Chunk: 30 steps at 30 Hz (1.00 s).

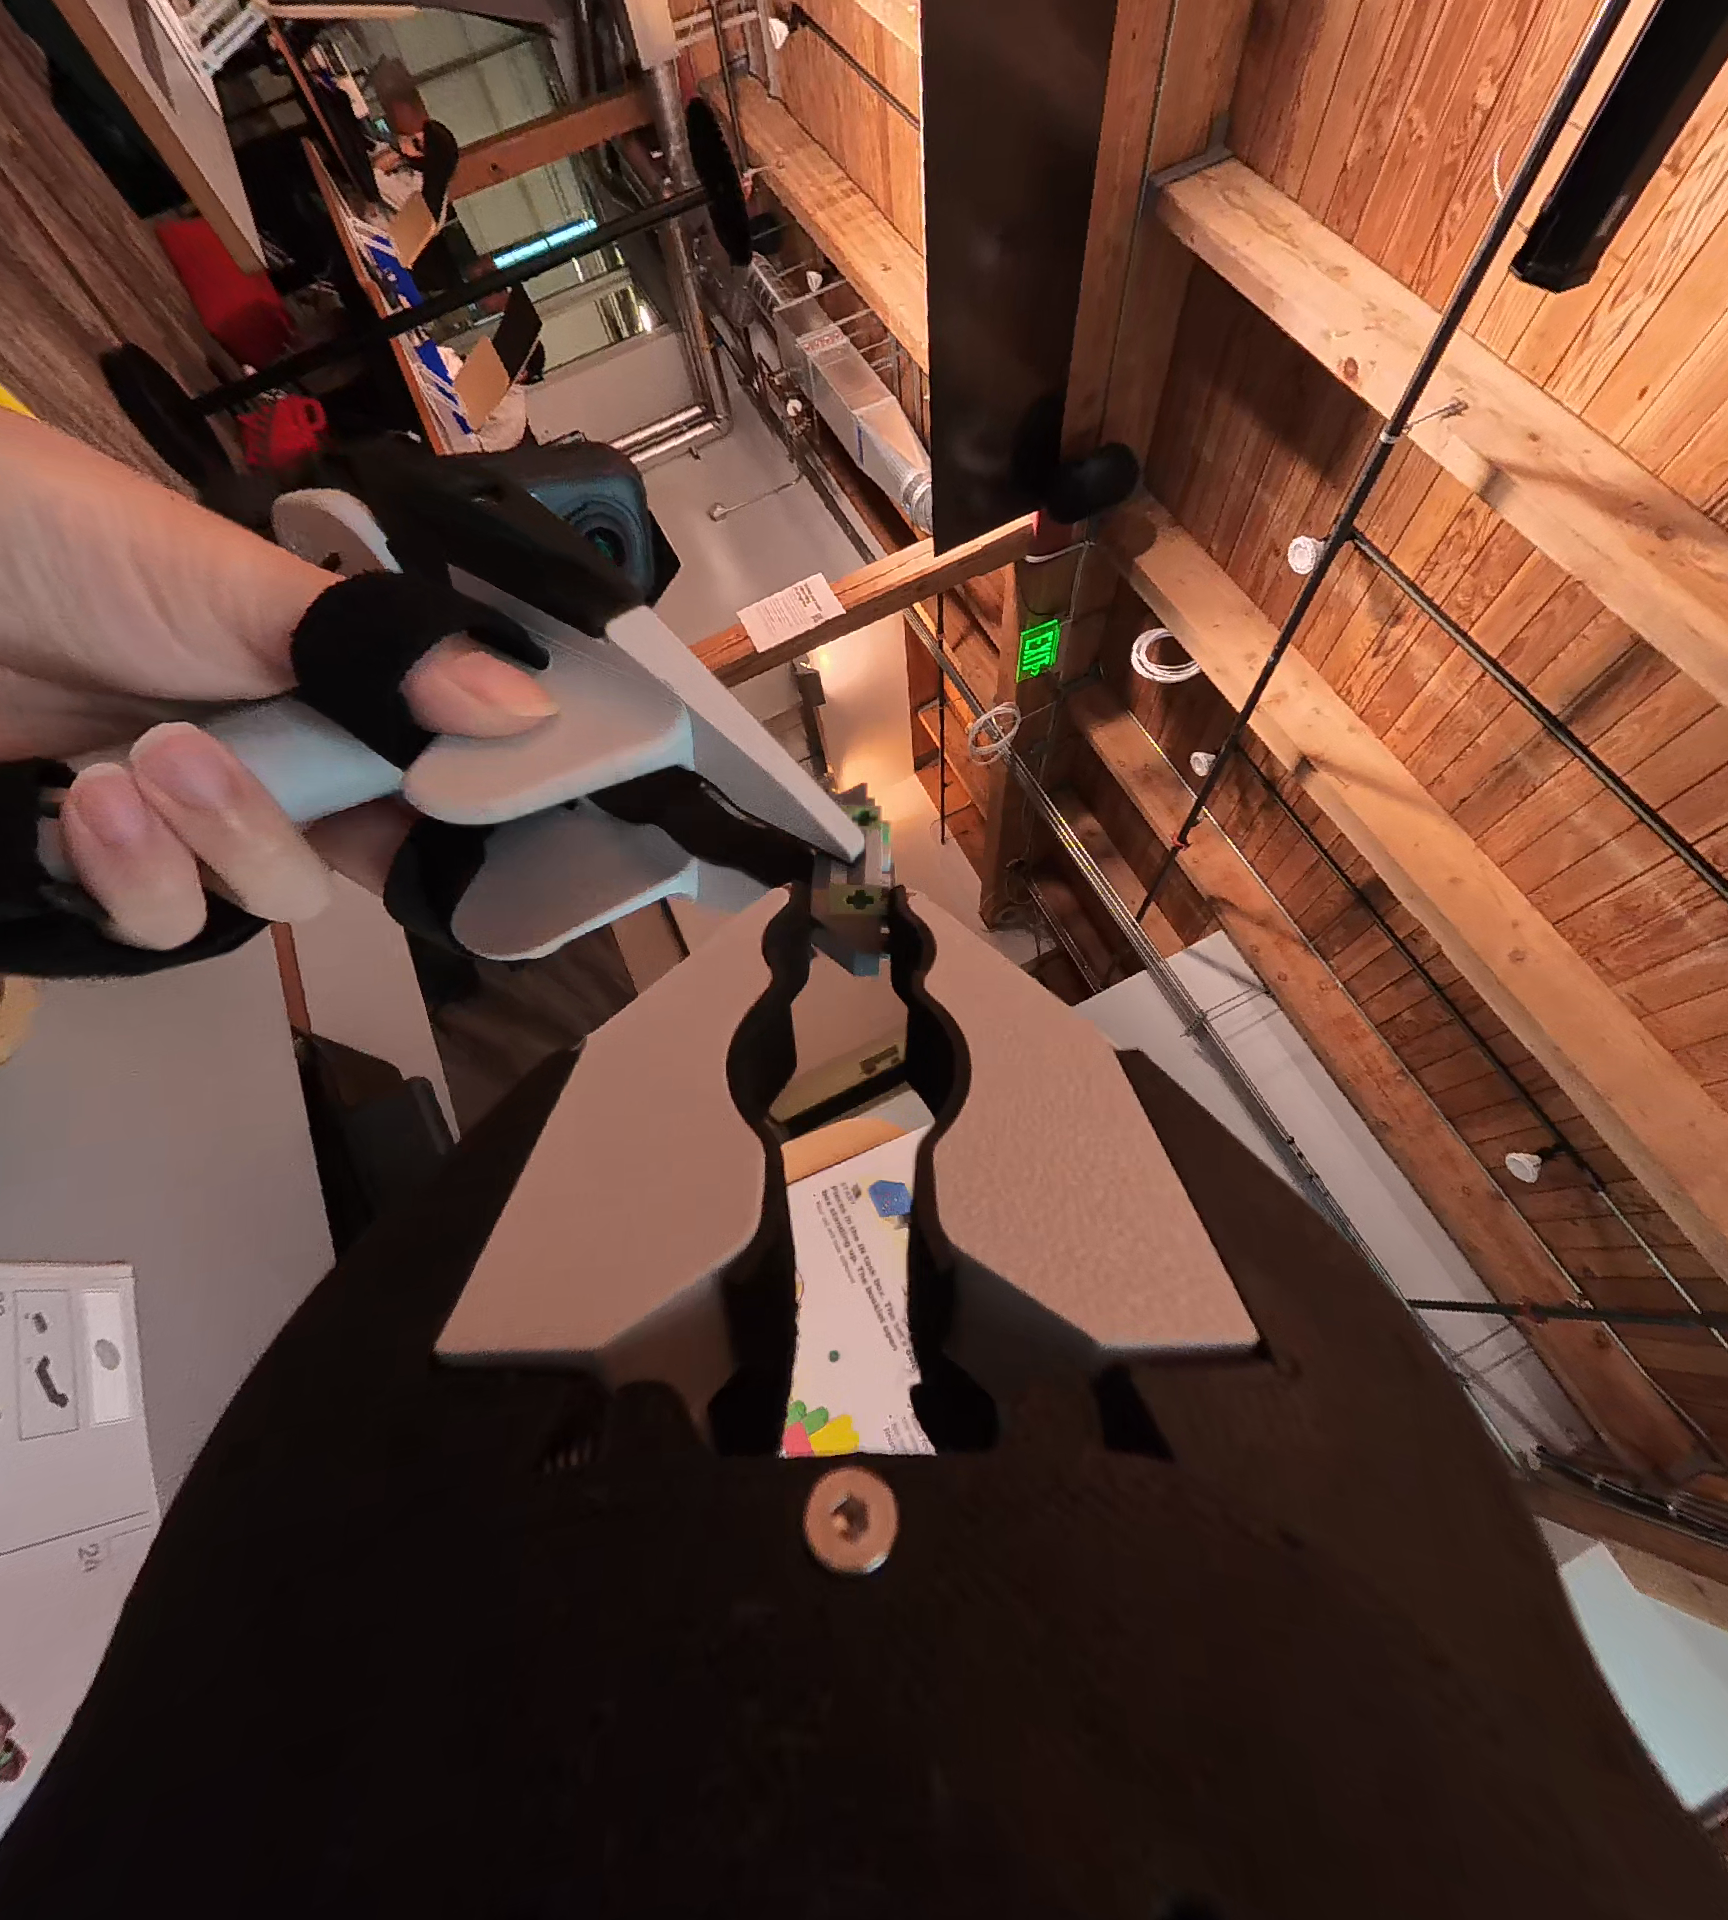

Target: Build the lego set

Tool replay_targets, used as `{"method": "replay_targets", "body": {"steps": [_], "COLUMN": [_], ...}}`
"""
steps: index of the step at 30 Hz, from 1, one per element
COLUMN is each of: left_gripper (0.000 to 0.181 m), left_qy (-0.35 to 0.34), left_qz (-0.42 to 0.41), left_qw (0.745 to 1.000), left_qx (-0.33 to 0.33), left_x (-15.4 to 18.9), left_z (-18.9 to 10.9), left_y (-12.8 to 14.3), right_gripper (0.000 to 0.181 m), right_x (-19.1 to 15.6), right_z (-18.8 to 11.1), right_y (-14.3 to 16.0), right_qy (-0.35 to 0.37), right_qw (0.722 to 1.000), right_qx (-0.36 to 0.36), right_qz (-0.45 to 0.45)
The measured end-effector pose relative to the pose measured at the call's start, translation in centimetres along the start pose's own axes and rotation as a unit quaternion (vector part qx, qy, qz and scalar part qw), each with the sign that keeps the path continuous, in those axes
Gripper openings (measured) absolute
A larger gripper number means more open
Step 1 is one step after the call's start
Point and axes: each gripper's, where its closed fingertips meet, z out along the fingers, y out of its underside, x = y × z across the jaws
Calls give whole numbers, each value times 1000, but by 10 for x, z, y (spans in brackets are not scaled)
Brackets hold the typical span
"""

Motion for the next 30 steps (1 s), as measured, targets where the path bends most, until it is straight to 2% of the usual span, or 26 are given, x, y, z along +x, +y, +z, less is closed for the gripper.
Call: {"method": "replay_targets", "body": {"steps": [4,6,8,9,11,13,14,15,17,19,24,27,30], "left_gripper": [9,9,9,9,9,9,9,9,9,9,9,9,9], "left_qy": [5,1,-14,-24,-41,-69,-85,-98,-118,-127,-130,-146,-133], "left_qz": [14,25,47,63,102,142,160,176,198,211,210,227,226], "left_qw": [1000,1000,999,997,993,987,982,978,972,968,967,961,962], "left_qx": [3,7,24,33,38,44,48,49,45,45,55,50,71], "left_x": [3,6,10,13,25,35,39,43,48,50,47,46,55], "left_z": [-3,-12,-30,-41,-61,-79,-86,-92,-101,-104,-109,-118,-127], "left_y": [-4,-15,-34,-46,-65,-80,-87,-91,-97,-100,-104,-107,-114], "right_gripper": [20,26,25,25,23,23,18,15,12,9,8,9,10], "right_x": [0,4,-6,-22,-67,-124,-157,-188,-242,-276,-308,-320,-324], "right_z": [1,-2,-2,1,6,8,3,-2,-19,-30,-44,-47,-46], "right_y": [-5,-13,-12,-7,3,14,24,36,50,61,68,78,91], "right_qy": [-5,-15,-84,-155,-296,-404,-453,-490,-566,-607,-657,-675,-686], "right_qw": [999,996,981,957,872,791,767,757,737,722,708,697,686], "right_qx": [21,46,48,28,-34,-105,-150,-185,-207,-221,-207,-214,-232], "right_qz": [28,78,168,242,388,447,429,392,307,249,154,115,74]}}
